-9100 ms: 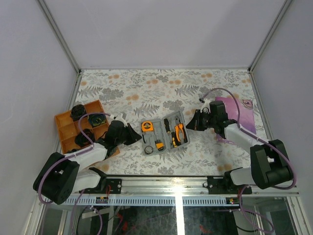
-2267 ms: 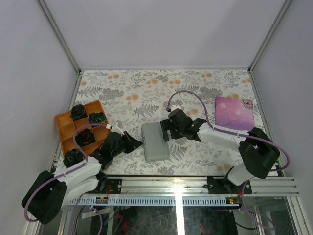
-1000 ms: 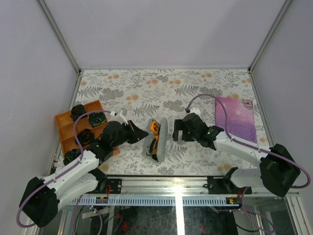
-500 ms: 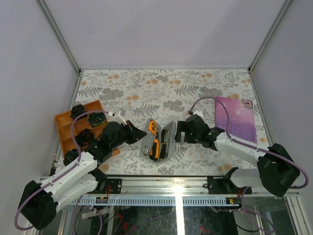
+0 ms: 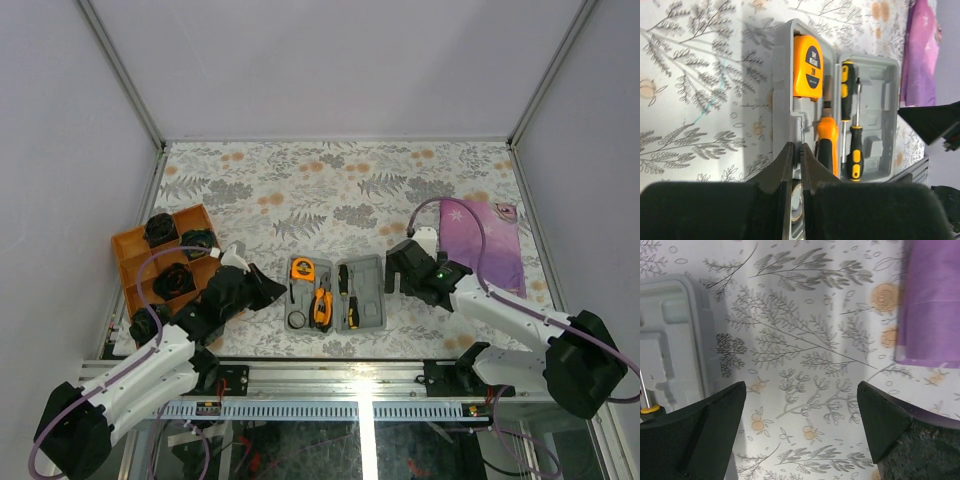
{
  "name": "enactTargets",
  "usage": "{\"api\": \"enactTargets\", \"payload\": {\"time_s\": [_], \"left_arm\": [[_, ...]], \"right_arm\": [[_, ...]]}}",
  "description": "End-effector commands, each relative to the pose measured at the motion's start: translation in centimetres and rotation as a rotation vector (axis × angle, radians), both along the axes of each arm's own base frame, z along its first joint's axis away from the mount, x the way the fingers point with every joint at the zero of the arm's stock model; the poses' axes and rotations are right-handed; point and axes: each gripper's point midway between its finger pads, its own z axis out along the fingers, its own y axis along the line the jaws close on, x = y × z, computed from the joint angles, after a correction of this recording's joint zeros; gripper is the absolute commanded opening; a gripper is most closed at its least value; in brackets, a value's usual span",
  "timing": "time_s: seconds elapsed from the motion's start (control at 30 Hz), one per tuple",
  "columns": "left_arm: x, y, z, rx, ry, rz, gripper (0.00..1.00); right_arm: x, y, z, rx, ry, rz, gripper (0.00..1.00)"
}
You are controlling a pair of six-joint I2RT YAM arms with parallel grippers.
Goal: Sort the tools into containers
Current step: Open the storage box at the center of the board.
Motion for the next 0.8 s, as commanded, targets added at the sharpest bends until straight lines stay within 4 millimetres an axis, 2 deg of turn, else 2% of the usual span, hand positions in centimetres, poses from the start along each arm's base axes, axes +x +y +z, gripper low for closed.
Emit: {"api": "enactTargets", "payload": {"time_s": [0.0,0.13,0.23,0.33,0.47,0.63,0.77], "left_arm": [[-0.1,0.5,-1.1,-0.006,0.016,0.041,0.0],[-0.5,0.6,-2.1,-0.021,0.042,0.055,0.0],[-1.0,0.6,-3.0,-0.046,0.064,0.059,0.0],[-1.5,0.5,-3.8,-0.074,0.081,0.059,0.0],[-2.0,0.4,-4.5,-0.092,0.095,0.057,0.01],[-2.2,0.0,-4.6,-0.098,0.097,0.042,0.02],[-2.3,-0.5,-4.5,-0.116,0.098,0.032,0.02]], "right_arm": [[0.8,-2.3,2.8,-0.096,-0.074,-0.056,0.98],[0.7,-2.0,3.8,-0.067,-0.085,-0.029,0.98],[0.3,-0.7,4.2,-0.002,-0.077,0.033,0.98],[-0.1,2.0,4.6,0.122,-0.066,0.13,0.97],[-1.8,7.1,4.6,0.372,-0.035,0.311,0.88],[-2.6,8.8,3.2,0.44,0.05,0.327,0.76],[-3.0,11.6,3.6,0.567,0.081,0.382,0.69]]}}
